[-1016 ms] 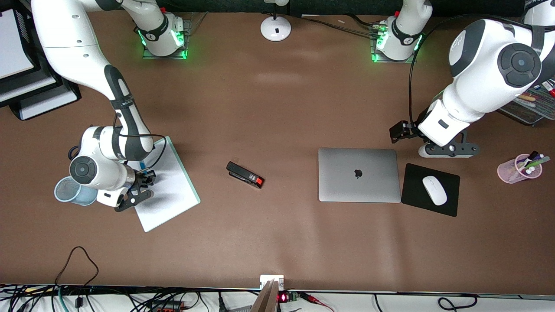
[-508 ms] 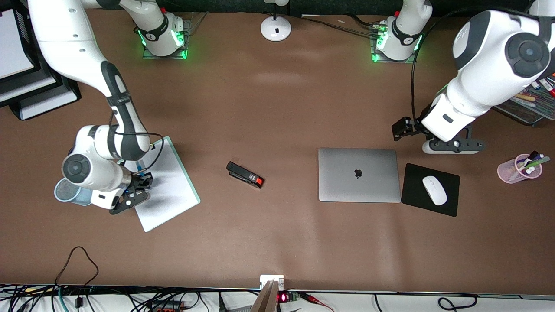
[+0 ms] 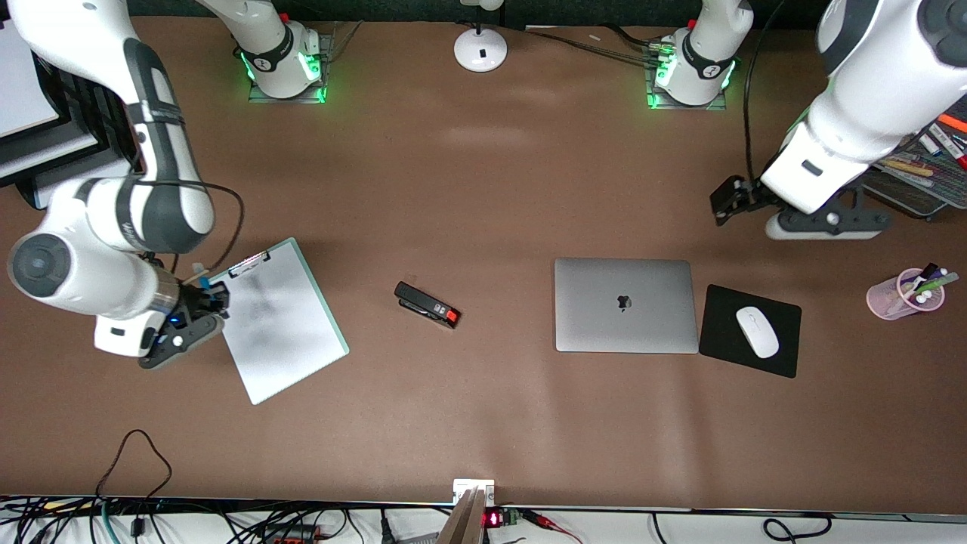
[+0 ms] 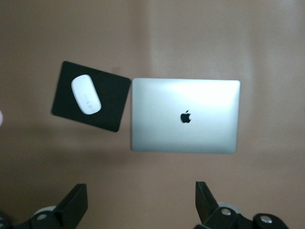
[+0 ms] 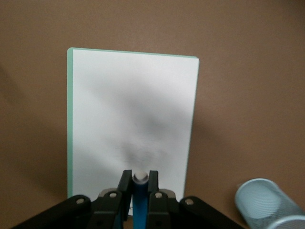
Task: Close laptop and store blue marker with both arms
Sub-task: 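Lift the blue marker with the right gripper and carry it to the cup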
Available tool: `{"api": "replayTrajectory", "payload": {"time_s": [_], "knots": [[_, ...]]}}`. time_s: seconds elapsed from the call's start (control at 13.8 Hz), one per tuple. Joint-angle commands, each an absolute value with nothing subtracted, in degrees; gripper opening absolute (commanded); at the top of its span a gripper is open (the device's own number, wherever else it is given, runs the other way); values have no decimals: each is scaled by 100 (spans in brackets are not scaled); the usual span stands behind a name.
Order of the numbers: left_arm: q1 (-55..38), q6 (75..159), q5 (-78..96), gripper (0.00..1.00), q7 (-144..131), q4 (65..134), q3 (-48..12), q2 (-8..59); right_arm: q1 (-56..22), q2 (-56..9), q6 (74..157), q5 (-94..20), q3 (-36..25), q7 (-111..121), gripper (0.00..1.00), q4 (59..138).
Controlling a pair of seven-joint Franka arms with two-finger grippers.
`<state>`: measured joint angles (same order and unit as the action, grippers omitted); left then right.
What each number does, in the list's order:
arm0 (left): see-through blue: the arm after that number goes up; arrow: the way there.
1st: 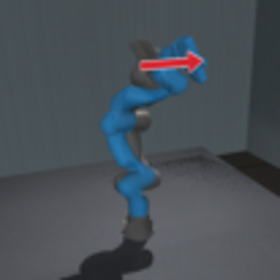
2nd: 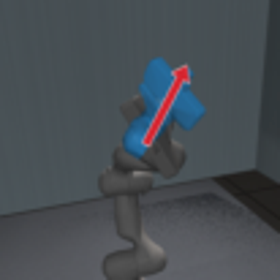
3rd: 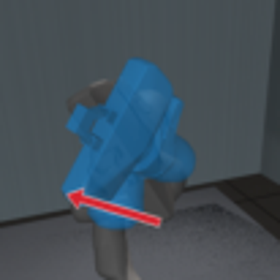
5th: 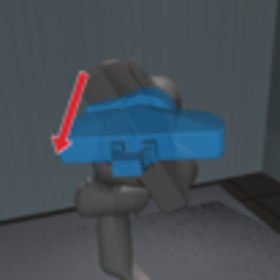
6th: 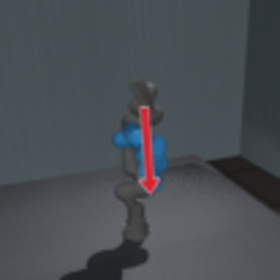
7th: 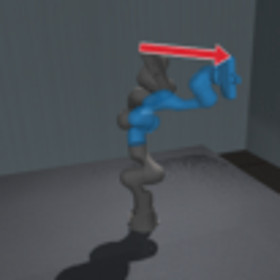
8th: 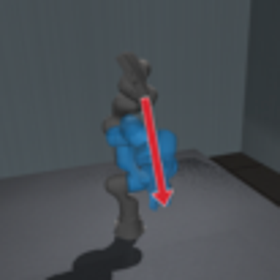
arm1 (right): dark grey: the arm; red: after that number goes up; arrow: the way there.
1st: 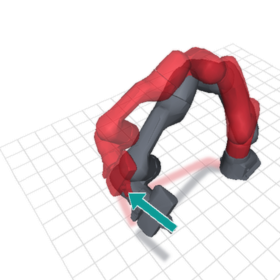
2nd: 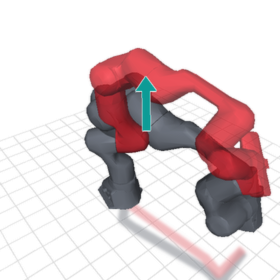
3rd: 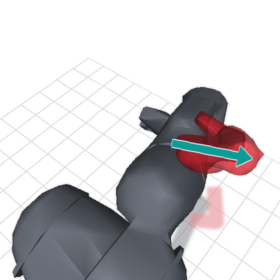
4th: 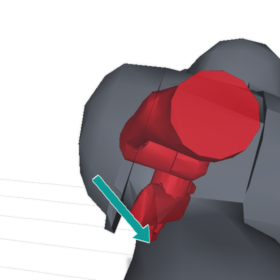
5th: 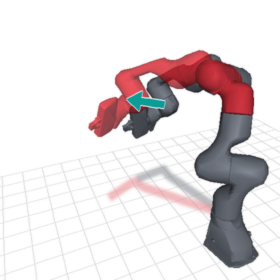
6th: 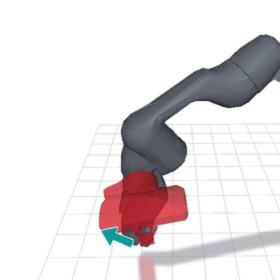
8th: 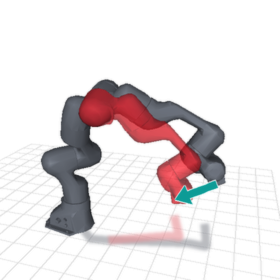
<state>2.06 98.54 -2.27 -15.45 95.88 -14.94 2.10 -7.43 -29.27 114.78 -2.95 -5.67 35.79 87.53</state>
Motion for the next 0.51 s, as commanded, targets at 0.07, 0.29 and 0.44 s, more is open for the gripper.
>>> {"api": "replayTrajectory", "payload": {"time_s": [0.07, 0.29, 0.44], "knots": [[571, 9554, -308, 100, -1266, 9606, -1503, -254, -422, -2708, 11426, -413, -519, 5041, 0, 8692], [808, 9440, -299, 100, -766, 9615, -1512, -465, -229, -2575, 11435, -983, -562, 6402, 0, 8675], [887, 9422, -299, 100, -511, 9615, -1512, -536, 8, -2610, 11443, -1229, -545, 7037, 0, 8535]]}}
